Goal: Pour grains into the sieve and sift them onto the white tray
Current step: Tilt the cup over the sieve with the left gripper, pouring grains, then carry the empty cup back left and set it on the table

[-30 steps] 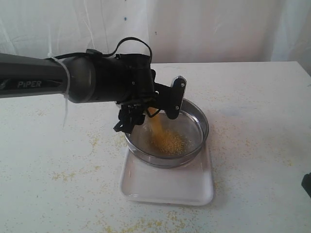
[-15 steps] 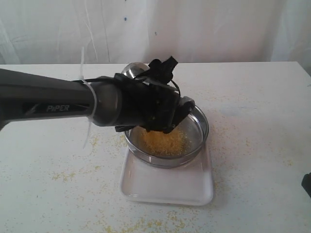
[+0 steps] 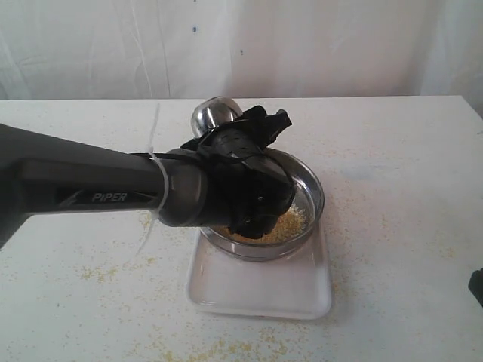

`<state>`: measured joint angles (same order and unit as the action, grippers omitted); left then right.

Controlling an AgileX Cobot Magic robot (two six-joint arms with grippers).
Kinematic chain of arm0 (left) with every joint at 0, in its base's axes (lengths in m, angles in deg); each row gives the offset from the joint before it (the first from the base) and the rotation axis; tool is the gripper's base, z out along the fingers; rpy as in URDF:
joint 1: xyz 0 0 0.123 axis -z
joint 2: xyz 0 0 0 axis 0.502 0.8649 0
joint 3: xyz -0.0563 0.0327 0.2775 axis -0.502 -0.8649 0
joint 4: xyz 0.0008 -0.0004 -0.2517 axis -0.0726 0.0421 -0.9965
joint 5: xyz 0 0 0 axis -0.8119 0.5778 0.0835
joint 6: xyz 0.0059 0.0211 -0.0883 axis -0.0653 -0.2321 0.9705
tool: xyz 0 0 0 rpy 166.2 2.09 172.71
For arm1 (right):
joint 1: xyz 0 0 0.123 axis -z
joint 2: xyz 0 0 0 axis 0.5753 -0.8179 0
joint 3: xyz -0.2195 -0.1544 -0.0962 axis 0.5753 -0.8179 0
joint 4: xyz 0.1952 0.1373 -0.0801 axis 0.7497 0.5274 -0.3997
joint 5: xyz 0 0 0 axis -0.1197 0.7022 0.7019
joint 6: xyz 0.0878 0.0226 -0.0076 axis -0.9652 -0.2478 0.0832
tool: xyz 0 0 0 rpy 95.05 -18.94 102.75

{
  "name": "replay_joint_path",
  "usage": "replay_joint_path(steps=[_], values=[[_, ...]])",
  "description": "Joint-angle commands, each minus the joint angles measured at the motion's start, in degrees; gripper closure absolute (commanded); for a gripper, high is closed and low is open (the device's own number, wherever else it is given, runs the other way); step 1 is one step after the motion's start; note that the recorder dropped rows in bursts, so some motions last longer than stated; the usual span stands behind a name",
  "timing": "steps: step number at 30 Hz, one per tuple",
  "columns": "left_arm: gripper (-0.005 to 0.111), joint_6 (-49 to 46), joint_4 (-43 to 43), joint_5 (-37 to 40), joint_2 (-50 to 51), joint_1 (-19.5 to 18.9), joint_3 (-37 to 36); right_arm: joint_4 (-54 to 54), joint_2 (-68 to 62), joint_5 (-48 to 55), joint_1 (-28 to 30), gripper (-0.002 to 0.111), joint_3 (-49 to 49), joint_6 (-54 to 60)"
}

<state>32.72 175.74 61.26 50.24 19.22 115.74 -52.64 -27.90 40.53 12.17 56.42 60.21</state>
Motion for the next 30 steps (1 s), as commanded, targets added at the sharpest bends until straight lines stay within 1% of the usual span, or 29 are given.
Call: replay_joint_path(steps=[1, 3, 7, 9, 10, 13, 15, 16, 18, 20, 25, 28, 30], values=[[0.107, -0.6, 2.6, 3.2, -0.6, 1.5, -0.3, -0.1, 0.4, -0.3, 0.2, 0.108, -0.4, -0.2], [0.107, -0.6, 3.0, 4.2, -1.0, 2.8, -0.3, -0.1, 0.4, -0.3, 0.2, 0.108, -0.4, -0.2], [0.107, -0.6, 1.9, 3.9, -0.7, 2.3, -0.3, -0.1, 0.4, -0.3, 0.2, 0.108, -0.4, -0.2], [0.107, -0.2, 1.3, 5.0, -1.5, 3.5, -0.3, -0.1, 0.4, -0.3, 0.2, 0.108, -0.4, -0.2], [0.107, 1.1, 1.6, 4.7, -1.9, 4.1, -0.4, -0.1, 0.4, -0.3, 0.2, 0.108, -0.4, -0.2], [0.107, 1.8, 2.9, 4.6, -2.0, 4.0, -0.4, -0.1, 0.4, -0.3, 0.2, 0.108, -0.4, -0.2], [0.107, 5.4, 2.9, 5.5, -2.6, 4.0, -0.4, -0.1, 0.4, -0.3, 0.2, 0.108, -0.4, -0.2], [0.107, 7.8, 2.9, 5.9, -3.1, 4.0, -0.4, -0.1, 0.4, -0.3, 0.2, 0.108, -0.4, -0.2], [0.107, 15.6, 1.7, 6.9, -4.7, 4.0, -0.4, -0.1, 0.4, -0.3, 0.2, 0.108, -0.4, -0.2], [0.107, 22.3, -2.1, 7.4, -7.2, 3.9, -0.4, -0.1, 0.4, -0.3, 0.2, 0.108, -0.4, -0.2], [0.107, 40.1, -10.8, 6.8, -15.5, 2.2, -1.2, -0.1, 0.4, -0.3, 0.2, 0.108, -0.4, -0.2], [0.107, 55.4, -13.5, 3.3, -21.6, 0.4, -6.0, -0.1, 0.4, -0.3, 0.2, 0.108, -0.4, -0.2], [0.107, 67.7, -13.9, -0.4, -26.2, -1.8, -11.6, -0.1, 0.4, -0.3, 0.2, 0.108, -0.4, -0.2]])
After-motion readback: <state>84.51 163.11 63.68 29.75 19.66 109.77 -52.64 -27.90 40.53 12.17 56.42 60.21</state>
